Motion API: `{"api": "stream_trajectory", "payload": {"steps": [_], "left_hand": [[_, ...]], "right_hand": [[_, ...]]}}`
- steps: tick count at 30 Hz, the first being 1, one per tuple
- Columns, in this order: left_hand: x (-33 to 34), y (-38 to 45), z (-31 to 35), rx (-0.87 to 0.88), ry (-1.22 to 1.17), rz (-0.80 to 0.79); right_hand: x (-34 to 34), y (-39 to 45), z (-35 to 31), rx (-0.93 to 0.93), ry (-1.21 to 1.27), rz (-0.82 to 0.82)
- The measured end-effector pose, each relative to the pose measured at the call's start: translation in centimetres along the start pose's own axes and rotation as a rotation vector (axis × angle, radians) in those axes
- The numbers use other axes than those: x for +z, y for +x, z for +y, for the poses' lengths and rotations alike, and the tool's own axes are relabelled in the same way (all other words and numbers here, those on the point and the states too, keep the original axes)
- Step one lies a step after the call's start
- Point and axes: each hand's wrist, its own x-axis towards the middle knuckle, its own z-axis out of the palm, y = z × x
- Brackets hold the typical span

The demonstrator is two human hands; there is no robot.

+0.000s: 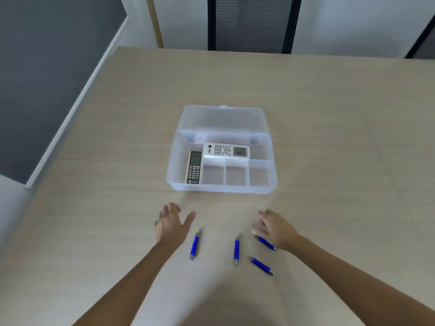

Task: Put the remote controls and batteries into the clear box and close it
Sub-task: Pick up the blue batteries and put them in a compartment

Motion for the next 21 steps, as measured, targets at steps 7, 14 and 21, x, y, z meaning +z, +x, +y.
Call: {"api": "stream_trajectory", "payload": {"steps": [7,14,21], "left_hand": [[3.1,-6.0,-0.7,0.216,0.454,-0.331],[6.8,-7.6,7.1,0.116,0.136,-0.517],[7.8,-6.5,6.2,0.295,0.593,-0.413]], "right_hand": [[2.6,-1.4,1.6,0.094,-0.007,-0.129],[2.3,-5.6,0.2,0.030,0.048,-0.237],[4.6,-5.5,-0.1,0.036,-0.016,-0.303]]}}
